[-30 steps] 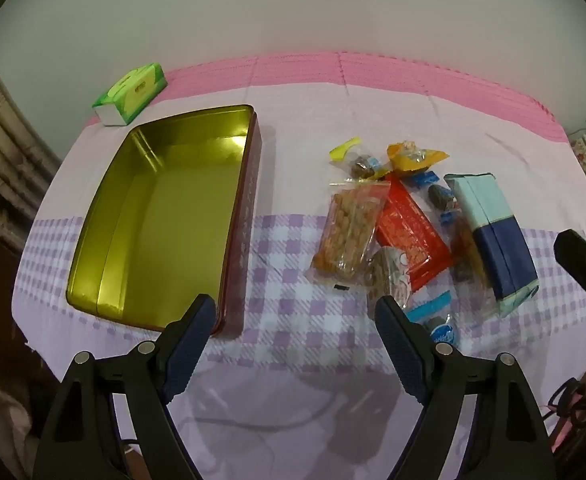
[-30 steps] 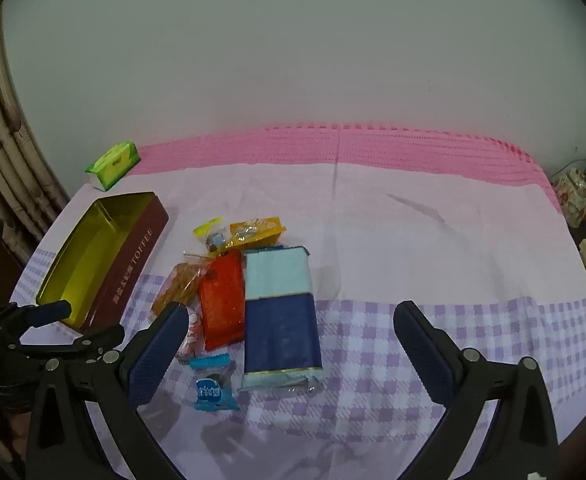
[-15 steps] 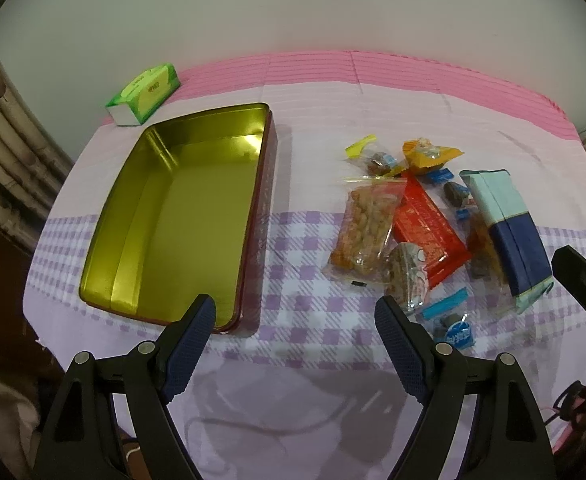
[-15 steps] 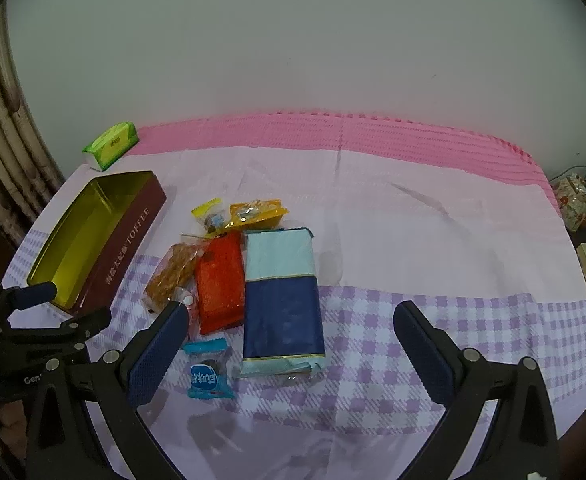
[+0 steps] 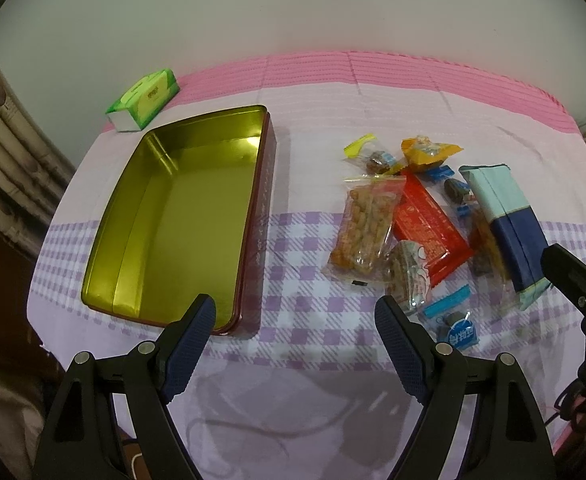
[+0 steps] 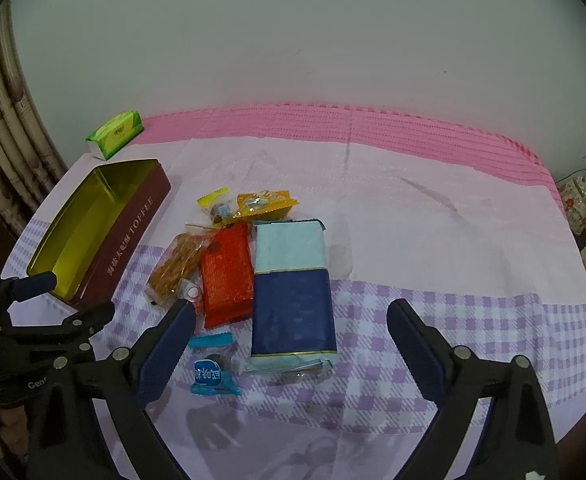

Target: Organize snacks

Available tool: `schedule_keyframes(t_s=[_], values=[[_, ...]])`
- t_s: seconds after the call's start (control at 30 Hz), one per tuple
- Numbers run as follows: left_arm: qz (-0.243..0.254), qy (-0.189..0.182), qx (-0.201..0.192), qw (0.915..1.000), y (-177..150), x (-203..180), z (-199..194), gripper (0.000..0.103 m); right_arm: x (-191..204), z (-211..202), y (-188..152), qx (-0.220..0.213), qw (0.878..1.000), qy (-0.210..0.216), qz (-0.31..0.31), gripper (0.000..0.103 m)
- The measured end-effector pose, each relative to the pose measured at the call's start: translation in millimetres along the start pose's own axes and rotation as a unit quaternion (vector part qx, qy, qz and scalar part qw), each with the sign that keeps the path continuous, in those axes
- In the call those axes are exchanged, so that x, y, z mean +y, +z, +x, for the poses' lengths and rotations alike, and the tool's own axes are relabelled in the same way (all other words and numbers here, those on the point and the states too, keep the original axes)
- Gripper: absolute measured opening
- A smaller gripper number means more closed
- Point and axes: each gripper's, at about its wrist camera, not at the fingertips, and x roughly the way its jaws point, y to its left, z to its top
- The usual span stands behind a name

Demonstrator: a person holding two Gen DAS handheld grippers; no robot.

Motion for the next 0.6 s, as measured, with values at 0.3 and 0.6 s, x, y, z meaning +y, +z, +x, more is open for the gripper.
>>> schedule_keyframes(t_s=[0.3, 0.6], values=[[-0.003, -0.002, 0.003, 1.0000, -1.1, 3.5, 2.0, 0.082, 0.7, 4.2, -2.8, 0.009, 1.000, 0.006, -0.001, 0.083], [-0.005, -0.002, 0.003, 1.0000, -1.6, 3.9, 3.8, 0.082, 1.0, 6.7, -3.0, 0.015, 1.000, 0.006, -0.001, 0.077]])
